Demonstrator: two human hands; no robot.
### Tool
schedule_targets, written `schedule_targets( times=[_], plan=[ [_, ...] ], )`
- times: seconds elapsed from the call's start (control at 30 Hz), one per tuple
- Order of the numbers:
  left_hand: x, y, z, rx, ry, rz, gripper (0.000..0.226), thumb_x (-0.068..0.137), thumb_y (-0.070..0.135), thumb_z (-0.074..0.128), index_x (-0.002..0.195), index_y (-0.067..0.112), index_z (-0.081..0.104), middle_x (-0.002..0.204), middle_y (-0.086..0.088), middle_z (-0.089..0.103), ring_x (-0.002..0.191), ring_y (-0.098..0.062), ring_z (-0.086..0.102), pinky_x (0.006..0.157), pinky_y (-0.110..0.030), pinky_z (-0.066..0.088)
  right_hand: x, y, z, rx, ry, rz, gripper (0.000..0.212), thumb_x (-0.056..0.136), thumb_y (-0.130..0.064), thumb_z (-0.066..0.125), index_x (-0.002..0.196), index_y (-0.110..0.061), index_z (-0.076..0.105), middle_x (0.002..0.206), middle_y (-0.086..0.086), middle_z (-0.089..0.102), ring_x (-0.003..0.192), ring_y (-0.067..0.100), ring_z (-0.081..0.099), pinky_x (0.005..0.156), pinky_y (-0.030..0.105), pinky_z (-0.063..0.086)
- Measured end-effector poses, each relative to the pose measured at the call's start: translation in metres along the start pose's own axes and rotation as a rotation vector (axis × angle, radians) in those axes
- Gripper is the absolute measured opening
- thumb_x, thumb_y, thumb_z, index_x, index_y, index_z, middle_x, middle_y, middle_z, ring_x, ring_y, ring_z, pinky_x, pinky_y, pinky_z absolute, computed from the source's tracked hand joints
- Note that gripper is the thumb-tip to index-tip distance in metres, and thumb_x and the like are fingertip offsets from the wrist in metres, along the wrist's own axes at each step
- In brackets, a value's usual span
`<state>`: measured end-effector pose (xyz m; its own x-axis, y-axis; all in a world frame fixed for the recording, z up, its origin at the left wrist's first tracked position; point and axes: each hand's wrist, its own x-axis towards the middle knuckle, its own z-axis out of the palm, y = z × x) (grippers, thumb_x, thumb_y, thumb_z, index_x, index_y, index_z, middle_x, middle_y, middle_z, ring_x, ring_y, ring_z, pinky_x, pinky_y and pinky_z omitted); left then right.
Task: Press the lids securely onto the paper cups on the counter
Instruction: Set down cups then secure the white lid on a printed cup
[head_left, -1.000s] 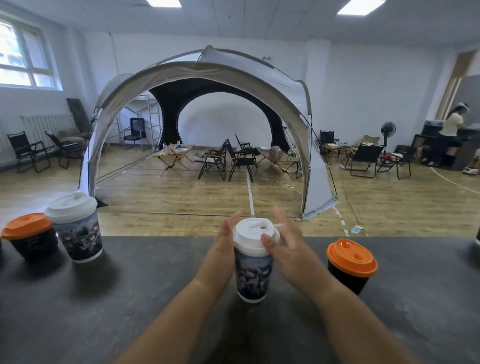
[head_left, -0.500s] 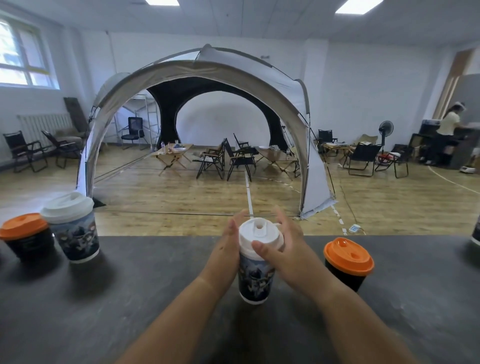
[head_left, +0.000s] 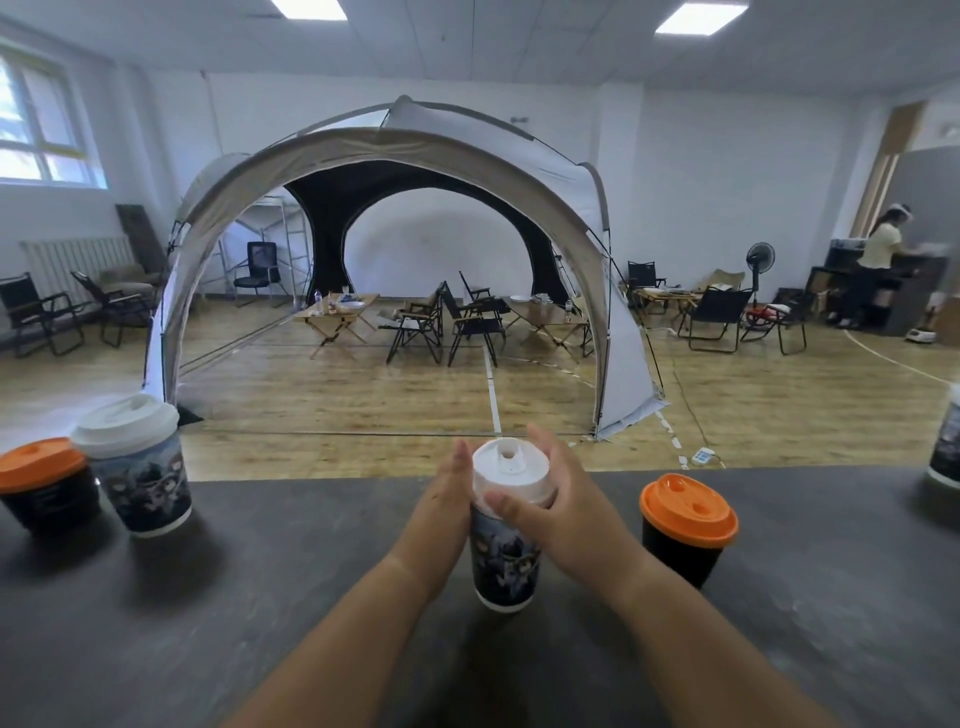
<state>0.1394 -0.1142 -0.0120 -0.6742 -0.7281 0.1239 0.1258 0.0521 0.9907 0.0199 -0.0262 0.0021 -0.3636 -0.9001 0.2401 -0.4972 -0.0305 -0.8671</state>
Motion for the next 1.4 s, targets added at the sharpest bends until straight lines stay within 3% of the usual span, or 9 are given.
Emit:
schedule_targets(
  times=[0.1, 0.23, 0.47, 0.7, 0.93, 1.03, 1.13, 1.3, 1.4],
  plan=[
    [0.000, 0.006, -0.012, -0.039, -0.166, -0.026, 0.060, 0.079, 0.078, 0.044, 0.131, 0.048, 0.045, 0.131, 0.005, 0.062, 0.118, -0.017, 0.061, 0.099, -0.040, 0.049, 0.010, -0.004, -0.011, 0.223, 0.053, -0.003, 0.085, 0.075, -0.042, 0.076, 0.146, -0.029, 0.032, 0.133, -0.003, 0.053, 0.116, 0.015, 0.060, 0.097, 0.033, 0.053],
    [0.004, -0.006, -0.030, -0.182, -0.351, -0.182, 0.075, 0.073, 0.042, 0.077, 0.138, 0.028, 0.044, 0.131, -0.012, 0.062, 0.120, -0.031, 0.059, 0.099, -0.044, 0.048, 0.032, -0.004, -0.014, 0.477, 0.076, 0.057, 0.091, 0.069, -0.070, 0.070, 0.142, -0.024, 0.040, 0.121, 0.009, 0.061, 0.102, 0.022, 0.071, 0.090, 0.039, 0.058],
    [0.014, -0.025, -0.016, -0.219, -0.048, -0.103, 0.051, 0.078, 0.023, 0.074, 0.125, 0.024, 0.055, 0.110, -0.007, 0.073, 0.101, -0.025, 0.070, 0.078, -0.031, 0.057, 0.053, 0.012, 0.023, 0.288, 0.231, -0.057, 0.057, 0.074, -0.069, 0.068, 0.121, -0.040, 0.052, 0.127, -0.001, 0.056, 0.110, 0.019, 0.064, 0.091, 0.041, 0.057],
    [0.014, -0.031, -0.031, -0.367, -0.266, -0.366, 0.042, 0.087, 0.024, 0.067, 0.125, 0.011, 0.057, 0.117, -0.016, 0.069, 0.106, -0.030, 0.067, 0.084, -0.042, 0.057, 0.062, 0.034, 0.017, 0.905, 0.056, 0.084, 0.048, 0.086, -0.028, 0.058, 0.126, -0.003, 0.052, 0.112, 0.019, 0.068, 0.095, 0.031, 0.067, 0.083, 0.042, 0.057],
    [0.012, -0.036, -0.023, -0.237, -0.128, -0.308, 0.070, 0.066, 0.032, 0.082, 0.128, 0.016, 0.053, 0.112, -0.011, 0.072, 0.104, -0.028, 0.069, 0.088, -0.045, 0.053, 0.061, 0.039, 0.015, 0.650, 0.166, 0.086, 0.057, 0.071, -0.037, 0.076, 0.118, -0.010, 0.059, 0.103, 0.019, 0.069, 0.092, 0.040, 0.068, 0.085, 0.047, 0.057],
    [0.011, -0.035, -0.026, -0.393, -0.237, -0.390, 0.064, 0.073, 0.030, 0.073, 0.130, 0.009, 0.053, 0.122, -0.019, 0.066, 0.111, -0.036, 0.064, 0.091, -0.050, 0.052, 0.062, 0.044, 0.012, 0.936, 0.054, 0.157, 0.040, 0.081, -0.041, 0.072, 0.100, -0.007, 0.064, 0.084, 0.025, 0.051, 0.086, 0.040, 0.055, 0.082, 0.050, 0.055],
    [0.011, -0.032, -0.026, -0.409, -0.226, -0.394, 0.057, 0.077, 0.023, 0.073, 0.129, 0.007, 0.053, 0.119, -0.020, 0.067, 0.109, -0.036, 0.066, 0.087, -0.048, 0.055, 0.063, 0.048, 0.015, 1.096, -0.036, 0.280, 0.059, 0.084, -0.046, 0.067, 0.116, 0.003, 0.056, 0.101, 0.027, 0.044, 0.099, 0.045, 0.049, 0.083, 0.051, 0.057],
    [0.011, -0.033, -0.019, -0.180, -0.033, -0.270, 0.052, 0.065, 0.025, 0.075, 0.113, 0.025, 0.056, 0.095, 0.001, 0.076, 0.088, -0.019, 0.074, 0.070, -0.030, 0.059, 0.062, 0.047, 0.019, 0.802, 0.110, 0.137, 0.067, 0.068, -0.043, 0.080, 0.126, -0.022, 0.053, 0.113, 0.014, 0.070, 0.101, 0.032, 0.071, 0.084, 0.046, 0.059],
    [0.010, -0.035, -0.021, -0.324, -0.123, -0.334, 0.048, 0.076, 0.033, 0.074, 0.118, 0.016, 0.059, 0.106, -0.010, 0.074, 0.094, -0.027, 0.072, 0.073, -0.037, 0.059, 0.067, 0.052, 0.019, 0.916, 0.101, 0.190, 0.062, 0.081, -0.036, 0.075, 0.130, -0.008, 0.053, 0.122, 0.028, 0.064, 0.103, 0.042, 0.067, 0.088, 0.054, 0.056]
  ],
)
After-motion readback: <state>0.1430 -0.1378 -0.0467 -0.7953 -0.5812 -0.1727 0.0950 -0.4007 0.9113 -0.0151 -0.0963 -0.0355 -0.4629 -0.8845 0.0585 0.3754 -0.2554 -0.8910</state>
